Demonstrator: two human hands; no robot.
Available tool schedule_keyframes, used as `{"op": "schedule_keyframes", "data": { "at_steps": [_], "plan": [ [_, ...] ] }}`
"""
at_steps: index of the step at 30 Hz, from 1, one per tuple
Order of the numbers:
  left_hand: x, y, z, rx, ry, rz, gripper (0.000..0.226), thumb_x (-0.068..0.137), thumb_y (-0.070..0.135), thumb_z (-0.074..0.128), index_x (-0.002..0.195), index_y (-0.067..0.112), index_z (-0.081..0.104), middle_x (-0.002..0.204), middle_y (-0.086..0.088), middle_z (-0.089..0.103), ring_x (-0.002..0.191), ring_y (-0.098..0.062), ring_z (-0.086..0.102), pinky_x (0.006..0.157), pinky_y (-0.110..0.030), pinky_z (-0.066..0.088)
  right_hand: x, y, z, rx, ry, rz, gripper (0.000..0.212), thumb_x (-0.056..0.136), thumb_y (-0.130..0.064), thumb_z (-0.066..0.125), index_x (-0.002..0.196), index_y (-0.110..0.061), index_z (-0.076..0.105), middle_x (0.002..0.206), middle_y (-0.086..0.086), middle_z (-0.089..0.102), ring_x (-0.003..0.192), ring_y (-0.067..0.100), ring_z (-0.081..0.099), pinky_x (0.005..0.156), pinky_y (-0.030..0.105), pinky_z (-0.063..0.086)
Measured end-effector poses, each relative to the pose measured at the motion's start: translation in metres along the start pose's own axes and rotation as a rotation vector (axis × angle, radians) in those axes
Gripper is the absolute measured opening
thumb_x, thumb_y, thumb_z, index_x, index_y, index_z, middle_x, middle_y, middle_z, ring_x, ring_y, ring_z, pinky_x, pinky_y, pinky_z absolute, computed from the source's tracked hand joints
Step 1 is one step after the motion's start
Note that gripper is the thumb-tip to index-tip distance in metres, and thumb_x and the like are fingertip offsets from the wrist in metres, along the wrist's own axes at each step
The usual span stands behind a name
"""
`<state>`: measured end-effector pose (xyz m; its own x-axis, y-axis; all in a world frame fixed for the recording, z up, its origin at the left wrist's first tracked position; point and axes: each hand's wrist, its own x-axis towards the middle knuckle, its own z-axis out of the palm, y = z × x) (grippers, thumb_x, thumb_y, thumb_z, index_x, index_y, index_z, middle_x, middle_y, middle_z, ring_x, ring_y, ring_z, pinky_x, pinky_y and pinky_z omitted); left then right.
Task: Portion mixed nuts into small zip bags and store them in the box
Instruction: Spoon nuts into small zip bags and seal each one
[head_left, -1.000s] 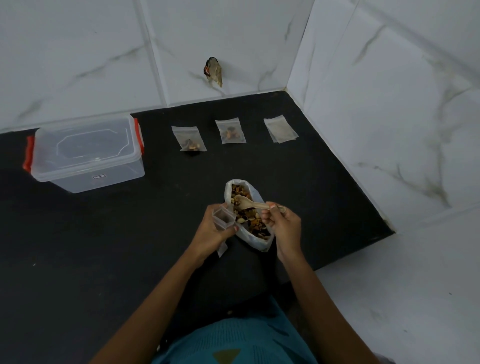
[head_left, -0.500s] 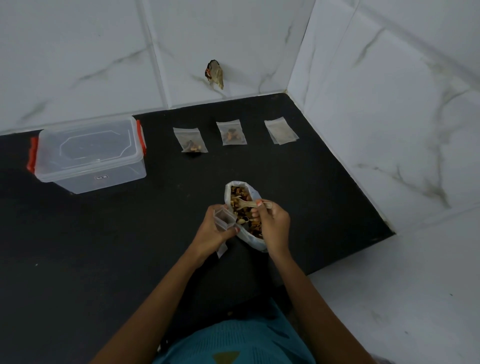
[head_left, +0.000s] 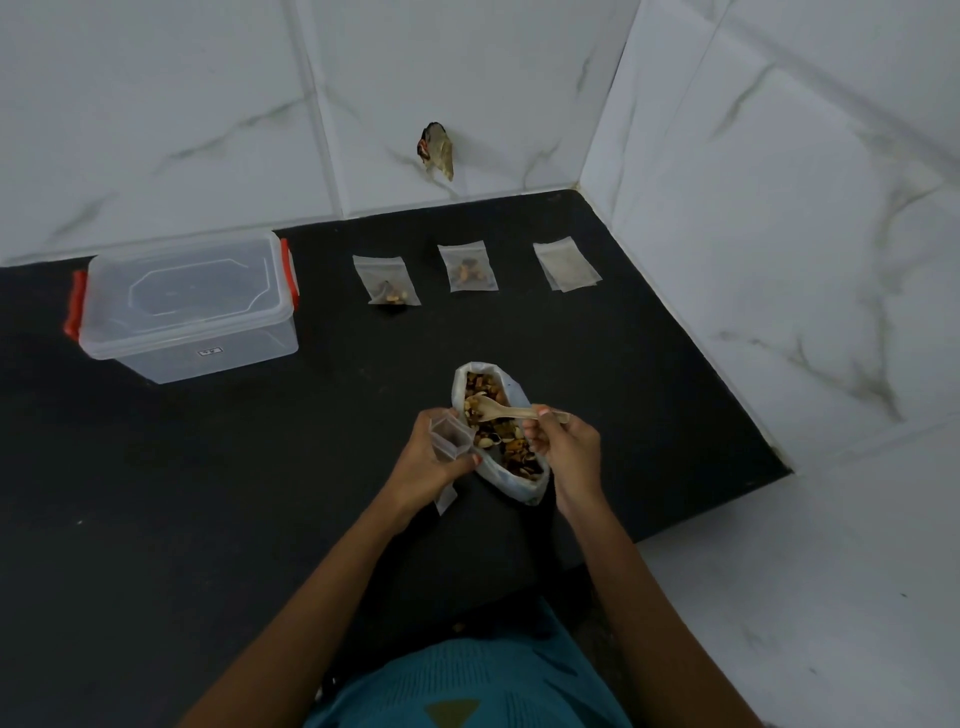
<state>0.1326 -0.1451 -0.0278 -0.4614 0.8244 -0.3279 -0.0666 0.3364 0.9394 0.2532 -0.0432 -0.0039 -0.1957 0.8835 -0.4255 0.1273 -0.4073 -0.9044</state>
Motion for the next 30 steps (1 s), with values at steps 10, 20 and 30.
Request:
{"op": "schedule_keyframes", "data": {
  "at_steps": [10, 20, 30],
  "plan": [
    [0.000, 0.000, -0.002, 0.003, -0.007, -0.004, 0.054, 0.080, 0.012, 0.069, 0.120, 0.029, 0.037, 0.121, 0.008, 0.047, 0.115, -0.008, 0.046, 0.085, -0.019, 0.040, 0.000, -0.006, 0.001, 0.200, -0.012, 0.099, 0.014, 0.092, -0.004, 0.051, 0.091, 0.004, 0.062, 0.069, 0.009, 0.058, 0.063, 0.012, 0.057, 0.062, 0.019, 0.052],
    [0.000, 0.004, -0.001, 0.028, -0.013, -0.008, 0.056, 0.081, 0.011, 0.068, 0.124, 0.027, 0.037, 0.118, 0.010, 0.045, 0.111, -0.005, 0.044, 0.080, -0.014, 0.039, -0.004, -0.009, -0.009, 0.350, 0.009, 0.164, 0.012, 0.091, -0.002, 0.051, 0.088, 0.002, 0.062, 0.068, 0.008, 0.058, 0.058, 0.009, 0.057, 0.054, 0.015, 0.051],
    [-0.002, 0.005, -0.001, 0.074, 0.106, 0.051, 0.057, 0.078, 0.008, 0.071, 0.121, 0.025, 0.038, 0.127, 0.005, 0.036, 0.112, -0.006, 0.040, 0.082, -0.013, 0.038, -0.004, -0.012, -0.018, 0.369, 0.013, 0.148, 0.012, 0.091, -0.004, 0.052, 0.085, -0.004, 0.062, 0.072, 0.007, 0.059, 0.065, 0.011, 0.057, 0.060, 0.017, 0.050]
  ]
}}
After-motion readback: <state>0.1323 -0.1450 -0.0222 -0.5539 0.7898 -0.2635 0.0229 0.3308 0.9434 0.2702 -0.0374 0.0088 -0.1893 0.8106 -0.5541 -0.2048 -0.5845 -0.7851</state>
